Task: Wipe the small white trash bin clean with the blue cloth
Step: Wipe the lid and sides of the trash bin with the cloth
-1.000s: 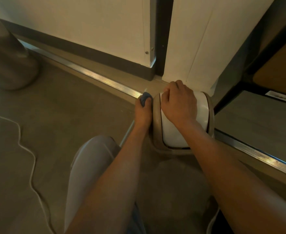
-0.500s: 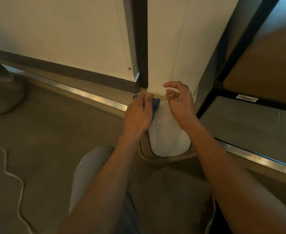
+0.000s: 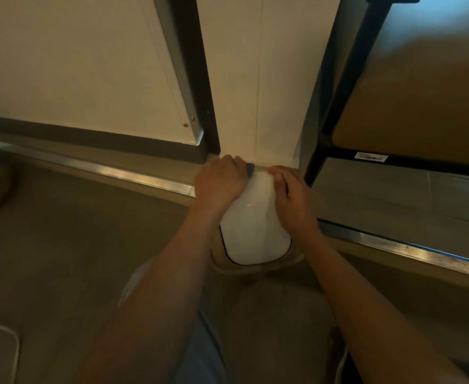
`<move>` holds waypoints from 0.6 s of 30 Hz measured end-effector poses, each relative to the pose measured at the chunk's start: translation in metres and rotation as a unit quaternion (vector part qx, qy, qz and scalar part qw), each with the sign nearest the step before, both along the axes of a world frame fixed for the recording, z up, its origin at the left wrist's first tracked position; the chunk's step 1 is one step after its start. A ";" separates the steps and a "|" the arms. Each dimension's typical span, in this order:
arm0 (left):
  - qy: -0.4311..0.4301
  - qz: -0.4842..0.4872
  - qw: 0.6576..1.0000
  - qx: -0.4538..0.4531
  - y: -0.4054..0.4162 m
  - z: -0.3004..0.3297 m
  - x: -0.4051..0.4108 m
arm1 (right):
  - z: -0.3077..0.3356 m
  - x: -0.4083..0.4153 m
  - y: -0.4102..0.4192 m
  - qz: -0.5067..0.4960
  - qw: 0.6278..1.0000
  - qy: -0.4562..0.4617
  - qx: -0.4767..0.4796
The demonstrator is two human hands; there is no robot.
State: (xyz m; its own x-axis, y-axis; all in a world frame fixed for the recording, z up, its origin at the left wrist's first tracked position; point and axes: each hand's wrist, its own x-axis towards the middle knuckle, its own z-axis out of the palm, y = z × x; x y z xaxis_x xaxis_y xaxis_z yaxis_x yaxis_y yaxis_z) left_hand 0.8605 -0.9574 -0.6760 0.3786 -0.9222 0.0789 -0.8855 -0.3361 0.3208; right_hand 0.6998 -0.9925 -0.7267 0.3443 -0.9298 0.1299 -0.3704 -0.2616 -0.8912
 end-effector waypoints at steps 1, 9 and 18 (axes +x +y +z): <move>-0.025 -0.027 0.999 -0.008 -0.003 0.001 -0.010 | 0.002 0.000 0.000 -0.001 1.000 -0.006 -0.002; -0.091 -0.109 0.986 -0.084 0.109 -0.033 -0.025 | -0.002 0.001 -0.004 0.010 0.997 0.024 -0.075; 0.026 0.011 0.999 0.028 0.003 0.005 -0.012 | -0.007 0.003 0.002 0.033 0.999 -0.012 -0.009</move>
State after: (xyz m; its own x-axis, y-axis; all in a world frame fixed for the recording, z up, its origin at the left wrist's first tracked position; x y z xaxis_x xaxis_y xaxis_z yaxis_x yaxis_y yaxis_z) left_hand 0.8483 -0.9543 -0.6708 0.4002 -0.9164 0.0068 -0.8604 -0.3731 0.3472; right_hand 0.7030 -0.9908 -0.7335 0.4018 -0.9025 0.1551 -0.3299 -0.3006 -0.8949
